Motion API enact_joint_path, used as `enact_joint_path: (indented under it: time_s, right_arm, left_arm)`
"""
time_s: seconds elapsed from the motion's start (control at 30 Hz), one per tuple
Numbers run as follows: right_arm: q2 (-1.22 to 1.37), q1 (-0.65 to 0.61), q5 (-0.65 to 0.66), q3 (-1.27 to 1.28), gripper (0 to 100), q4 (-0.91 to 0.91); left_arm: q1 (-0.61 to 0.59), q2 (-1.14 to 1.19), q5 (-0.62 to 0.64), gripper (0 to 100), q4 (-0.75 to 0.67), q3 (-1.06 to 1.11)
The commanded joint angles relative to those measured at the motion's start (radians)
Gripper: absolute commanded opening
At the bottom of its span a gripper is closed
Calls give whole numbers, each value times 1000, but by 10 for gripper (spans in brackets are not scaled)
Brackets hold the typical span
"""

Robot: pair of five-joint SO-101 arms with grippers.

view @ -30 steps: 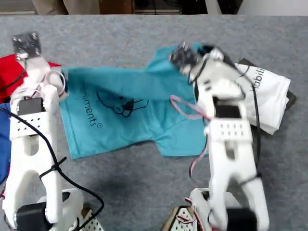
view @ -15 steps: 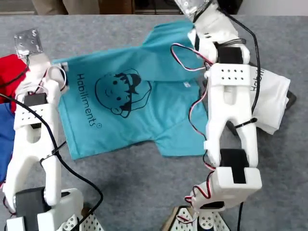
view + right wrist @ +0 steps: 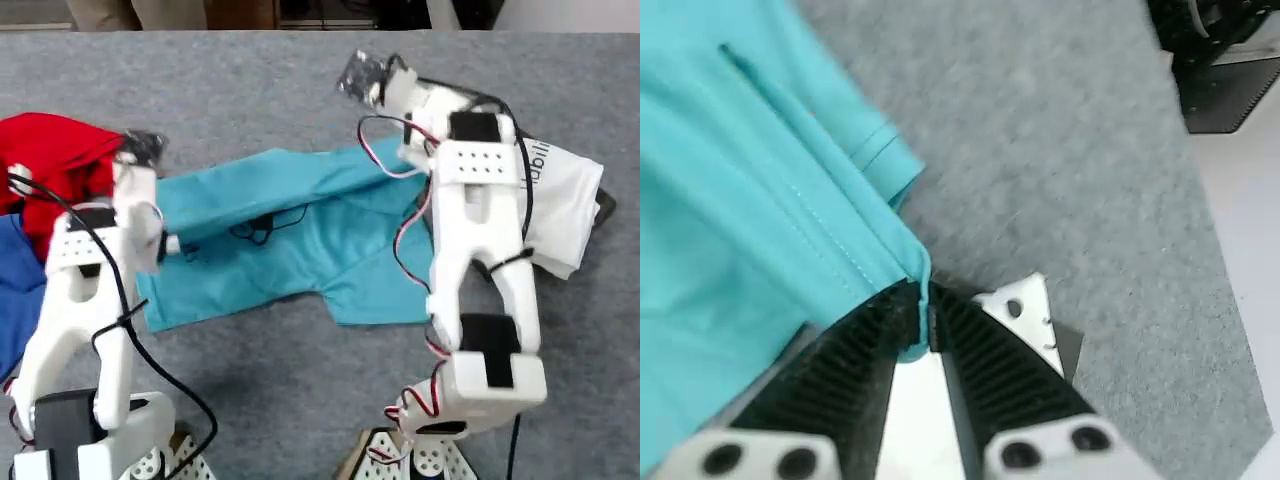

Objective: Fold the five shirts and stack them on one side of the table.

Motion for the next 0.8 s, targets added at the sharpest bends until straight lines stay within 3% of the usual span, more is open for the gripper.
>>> enact_joint_path:
  time_s: [0.0,0.13,0.33,0.57,0.77]
  right_arm:
    - [-193,22,72,166,4,-9]
    - [-360,25,112,467,4,-132]
    - [-567,58,129,869,4,-316]
    - [-699,154,146,1079,4,-364]
    - [-816,156,170,1199,4,-364]
  left_arm:
    - [23,-5,-18,18,-72,118]
    - [14,-5,-18,18,-127,212]
    - [15,-59,-21,18,-75,242]
    - [23,-251,-20,18,66,253]
    - [23,-397,-41,18,75,377]
